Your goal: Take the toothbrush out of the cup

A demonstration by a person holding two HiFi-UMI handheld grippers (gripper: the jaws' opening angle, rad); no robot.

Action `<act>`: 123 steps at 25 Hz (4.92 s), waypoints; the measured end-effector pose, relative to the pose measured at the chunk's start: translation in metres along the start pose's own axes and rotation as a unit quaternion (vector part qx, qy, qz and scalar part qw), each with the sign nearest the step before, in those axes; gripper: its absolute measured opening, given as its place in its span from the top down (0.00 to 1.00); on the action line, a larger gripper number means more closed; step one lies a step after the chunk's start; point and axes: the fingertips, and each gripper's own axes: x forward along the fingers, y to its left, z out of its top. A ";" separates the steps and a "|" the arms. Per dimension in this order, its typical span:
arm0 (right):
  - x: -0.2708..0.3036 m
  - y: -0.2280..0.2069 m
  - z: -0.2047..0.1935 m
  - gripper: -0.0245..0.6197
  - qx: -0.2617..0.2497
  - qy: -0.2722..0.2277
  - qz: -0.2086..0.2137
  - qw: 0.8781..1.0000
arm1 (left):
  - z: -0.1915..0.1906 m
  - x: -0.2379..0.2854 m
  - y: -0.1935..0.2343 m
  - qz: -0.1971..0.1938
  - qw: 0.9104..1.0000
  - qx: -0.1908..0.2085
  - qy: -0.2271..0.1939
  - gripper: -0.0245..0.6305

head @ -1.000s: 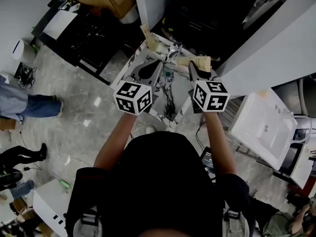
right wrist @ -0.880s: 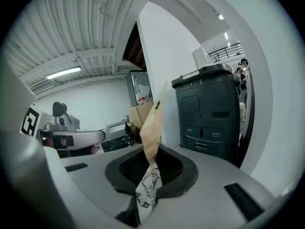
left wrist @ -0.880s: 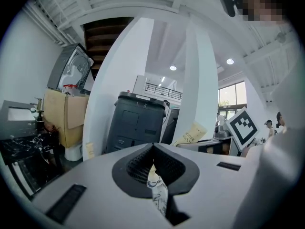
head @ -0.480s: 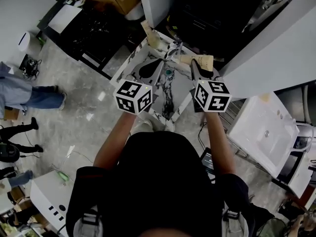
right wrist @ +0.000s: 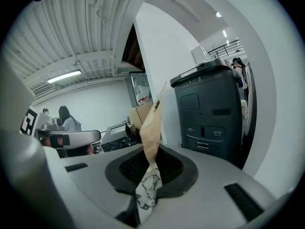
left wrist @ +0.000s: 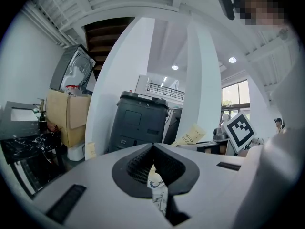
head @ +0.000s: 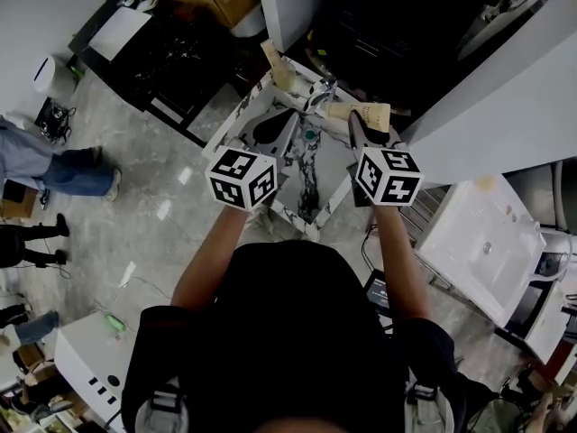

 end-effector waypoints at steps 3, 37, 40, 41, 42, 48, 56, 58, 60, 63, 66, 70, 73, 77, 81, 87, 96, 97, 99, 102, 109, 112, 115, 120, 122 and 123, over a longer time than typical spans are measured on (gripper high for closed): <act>0.006 0.004 0.002 0.87 0.001 0.000 -0.008 1.000 | 0.001 -0.001 0.010 -0.006 1.000 -0.003 0.000 0.95; 0.124 0.035 0.004 0.87 0.036 0.031 -0.094 0.994 | 0.006 0.053 0.150 -0.098 0.994 -0.039 0.041 0.95; 0.131 0.032 0.000 0.87 0.043 0.036 -0.101 0.993 | 0.001 0.059 0.158 -0.104 0.992 -0.041 0.051 0.95; 0.134 0.032 -0.002 0.87 0.045 0.037 -0.103 0.993 | -0.001 0.060 0.161 -0.105 0.992 -0.041 0.055 0.95; 0.137 0.032 -0.004 0.87 0.046 0.039 -0.104 0.993 | -0.003 0.062 0.165 -0.106 0.992 -0.042 0.057 0.95; 0.154 0.031 -0.010 0.87 0.049 0.050 -0.113 0.991 | -0.013 0.071 0.184 -0.109 0.991 -0.042 0.071 0.95; 0.171 0.026 -0.020 0.87 0.057 0.066 -0.130 0.988 | -0.029 0.090 0.209 -0.115 0.987 -0.057 0.095 0.95; 0.175 0.024 -0.022 0.87 0.059 0.068 -0.134 0.987 | -0.033 0.096 0.214 -0.116 0.987 -0.055 0.101 0.95; 0.178 0.022 -0.025 0.87 0.062 0.071 -0.138 0.986 | -0.037 0.102 0.218 -0.121 0.985 -0.061 0.109 0.95; 0.180 0.018 -0.030 0.87 0.067 0.076 -0.148 0.984 | -0.044 0.109 0.223 -0.128 0.982 -0.067 0.118 0.95; 0.184 0.015 -0.033 0.87 0.071 0.081 -0.154 0.982 | -0.050 0.116 0.230 -0.129 0.981 -0.068 0.128 0.95; 0.186 0.012 -0.038 0.87 0.079 0.084 -0.162 0.980 | -0.061 0.124 0.234 -0.136 0.977 -0.079 0.141 0.95; 0.188 0.008 -0.041 0.87 0.084 0.085 -0.167 0.979 | -0.067 0.132 0.238 -0.143 0.974 -0.096 0.146 0.95; 0.193 0.004 -0.045 0.87 0.084 0.091 -0.175 0.977 | -0.072 0.141 0.250 -0.136 0.975 -0.090 0.152 0.94; 0.194 0.003 -0.051 0.87 0.091 0.095 -0.182 0.975 | -0.085 0.145 0.259 -0.130 0.973 -0.095 0.165 0.94; 0.197 0.001 -0.055 0.87 0.098 0.100 -0.186 0.972 | -0.097 0.152 0.266 -0.126 0.970 -0.111 0.175 0.78; 0.196 -0.003 -0.061 0.87 0.105 0.106 -0.192 0.970 | -0.114 0.171 0.273 -0.117 0.969 -0.113 0.184 0.67; 0.195 -0.004 -0.062 0.87 0.106 0.107 -0.194 0.969 | -0.117 0.173 0.273 -0.118 0.969 -0.116 0.185 0.67; 0.194 -0.004 -0.063 0.87 0.108 0.108 -0.197 0.969 | -0.122 0.177 0.274 -0.118 0.968 -0.118 0.188 0.66; 0.193 -0.005 -0.063 0.87 0.108 0.109 -0.198 0.968 | -0.126 0.185 0.273 -0.118 0.967 -0.117 0.192 0.66; 0.189 -0.007 -0.064 0.87 0.106 0.113 -0.196 0.968 | -0.133 0.197 0.270 -0.115 0.966 -0.107 0.207 0.66; 0.189 -0.006 -0.064 0.87 0.105 0.111 -0.193 0.969 | -0.133 0.200 0.272 -0.108 0.967 -0.098 0.207 0.66; 0.189 -0.006 -0.064 0.87 0.105 0.111 -0.191 0.970 | -0.132 0.202 0.280 -0.088 0.971 -0.088 0.203 0.66; 0.187 -0.005 -0.064 0.87 0.105 0.110 -0.191 0.970 | -0.127 0.202 0.284 -0.078 0.974 -0.075 0.197 0.68; 0.186 -0.005 -0.063 0.87 0.106 0.109 -0.191 0.970 | -0.129 0.203 0.281 -0.082 0.974 -0.072 0.201 0.68; 0.186 -0.005 -0.063 0.87 0.106 0.109 -0.191 0.970 | -0.129 0.204 0.280 -0.081 0.974 -0.071 0.201 0.68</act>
